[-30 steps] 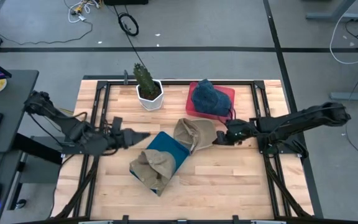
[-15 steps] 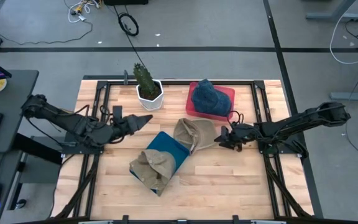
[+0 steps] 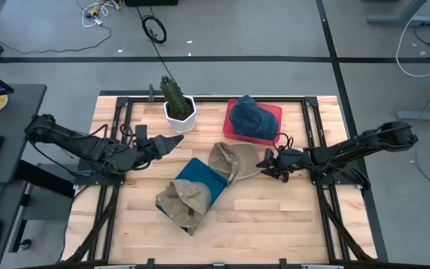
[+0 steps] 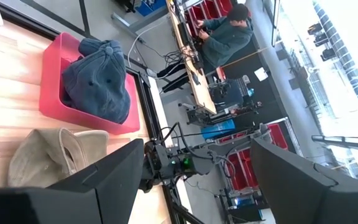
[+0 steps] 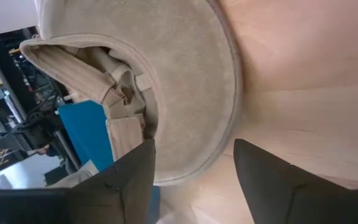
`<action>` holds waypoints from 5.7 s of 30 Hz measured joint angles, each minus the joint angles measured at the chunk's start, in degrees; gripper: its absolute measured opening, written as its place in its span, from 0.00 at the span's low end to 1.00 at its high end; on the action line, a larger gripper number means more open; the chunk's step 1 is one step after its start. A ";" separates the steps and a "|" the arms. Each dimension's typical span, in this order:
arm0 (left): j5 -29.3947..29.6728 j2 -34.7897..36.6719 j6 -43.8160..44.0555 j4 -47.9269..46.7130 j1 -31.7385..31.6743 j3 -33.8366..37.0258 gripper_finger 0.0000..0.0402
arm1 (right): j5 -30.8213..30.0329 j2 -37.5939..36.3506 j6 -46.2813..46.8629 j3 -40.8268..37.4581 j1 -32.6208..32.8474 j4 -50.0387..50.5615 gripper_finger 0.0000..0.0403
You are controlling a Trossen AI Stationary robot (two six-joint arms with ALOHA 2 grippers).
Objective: Pick & Place hat
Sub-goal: Put the brown cap into the blue bin
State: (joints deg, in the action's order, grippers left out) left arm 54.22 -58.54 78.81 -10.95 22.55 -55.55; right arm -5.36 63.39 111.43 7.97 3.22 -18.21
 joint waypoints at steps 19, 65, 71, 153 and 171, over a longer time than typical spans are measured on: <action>0.00 0.00 -0.13 -1.03 0.17 0.00 0.74 | -3.25 10.28 2.25 0.16 -0.02 -9.88 0.33; -6.43 0.00 6.09 -2.52 0.12 0.00 0.74 | -19.33 -11.30 -33.34 0.00 0.00 -35.72 0.02; -6.46 0.00 -2.99 1.96 -1.21 0.04 0.74 | -17.04 -13.13 -34.28 0.00 -0.02 -40.19 0.02; -30.02 -16.13 -69.58 40.08 -14.55 0.00 0.03 | -2.29 -13.00 -32.41 6.78 -0.02 -37.41 0.28; -22.30 -15.50 -103.02 35.01 -8.60 -6.75 0.03 | 13.39 -13.02 -26.38 6.78 0.00 -41.38 0.81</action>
State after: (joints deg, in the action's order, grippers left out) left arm 31.91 -74.04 -24.22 24.06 13.95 -62.30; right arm 8.03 50.37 85.05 14.74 3.22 -59.59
